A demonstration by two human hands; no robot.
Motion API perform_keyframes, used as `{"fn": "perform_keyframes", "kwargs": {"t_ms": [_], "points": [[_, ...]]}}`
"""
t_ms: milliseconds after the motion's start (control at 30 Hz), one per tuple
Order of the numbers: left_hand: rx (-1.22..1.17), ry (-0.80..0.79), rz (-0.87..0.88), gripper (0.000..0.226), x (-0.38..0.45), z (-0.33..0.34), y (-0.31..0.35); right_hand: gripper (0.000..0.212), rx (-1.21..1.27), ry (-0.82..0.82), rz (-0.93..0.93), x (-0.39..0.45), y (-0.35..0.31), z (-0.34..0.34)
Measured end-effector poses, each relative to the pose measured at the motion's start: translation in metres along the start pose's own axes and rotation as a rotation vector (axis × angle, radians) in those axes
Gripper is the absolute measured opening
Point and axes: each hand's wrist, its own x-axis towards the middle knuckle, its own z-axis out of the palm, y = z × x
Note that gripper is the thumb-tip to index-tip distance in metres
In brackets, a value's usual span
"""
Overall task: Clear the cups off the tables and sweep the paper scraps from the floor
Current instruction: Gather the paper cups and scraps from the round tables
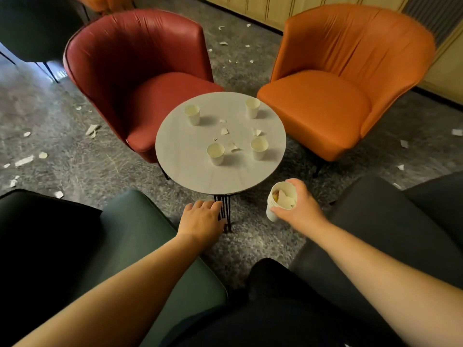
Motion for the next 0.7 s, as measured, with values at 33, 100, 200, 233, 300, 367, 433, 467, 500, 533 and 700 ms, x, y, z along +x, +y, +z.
{"fn": "perform_keyframes", "kwargs": {"t_ms": [33, 100, 200, 233, 300, 367, 433, 467, 500, 533, 700], "points": [[-0.009, -0.004, -0.012, 0.054, 0.007, -0.001, -0.004, 0.067, -0.016, -0.006, 0.004, 0.01, -0.003, -0.002], [-0.017, -0.008, -0.026, 0.054, 0.02, -0.002, -0.011, 0.066, -0.041, -0.016, 0.008, 0.031, -0.009, -0.005], [-0.014, -0.008, -0.038, 0.053, 0.045, -0.007, -0.023, 0.069, -0.069, -0.047, 0.003, 0.071, -0.022, -0.004], [-0.014, -0.005, -0.049, 0.053, 0.055, -0.01, -0.028, 0.07, -0.084, -0.065, -0.006, 0.085, -0.027, -0.002], [-0.028, -0.003, -0.084, 0.054, 0.077, -0.016, -0.037, 0.071, -0.103, -0.097, -0.026, 0.113, -0.038, 0.003], [-0.032, -0.013, -0.12, 0.055, 0.102, -0.022, -0.046, 0.074, -0.106, -0.128, -0.04, 0.143, -0.048, 0.007], [-0.019, -0.031, -0.135, 0.055, 0.128, -0.025, -0.052, 0.078, -0.119, -0.176, -0.056, 0.17, -0.055, 0.009], [-0.009, -0.034, -0.142, 0.055, 0.14, -0.026, -0.054, 0.079, -0.124, -0.2, -0.064, 0.181, -0.057, 0.01], [-0.007, -0.031, -0.152, 0.055, 0.15, -0.027, -0.056, 0.078, -0.121, -0.219, -0.072, 0.192, -0.06, 0.011], [-0.015, -0.027, -0.17, 0.055, 0.16, -0.028, -0.058, 0.077, -0.115, -0.235, -0.081, 0.202, -0.061, 0.011], [-0.076, -0.012, -0.242, 0.056, 0.187, -0.028, -0.064, 0.07, -0.111, -0.32, -0.092, 0.239, -0.061, 0.021]]}}
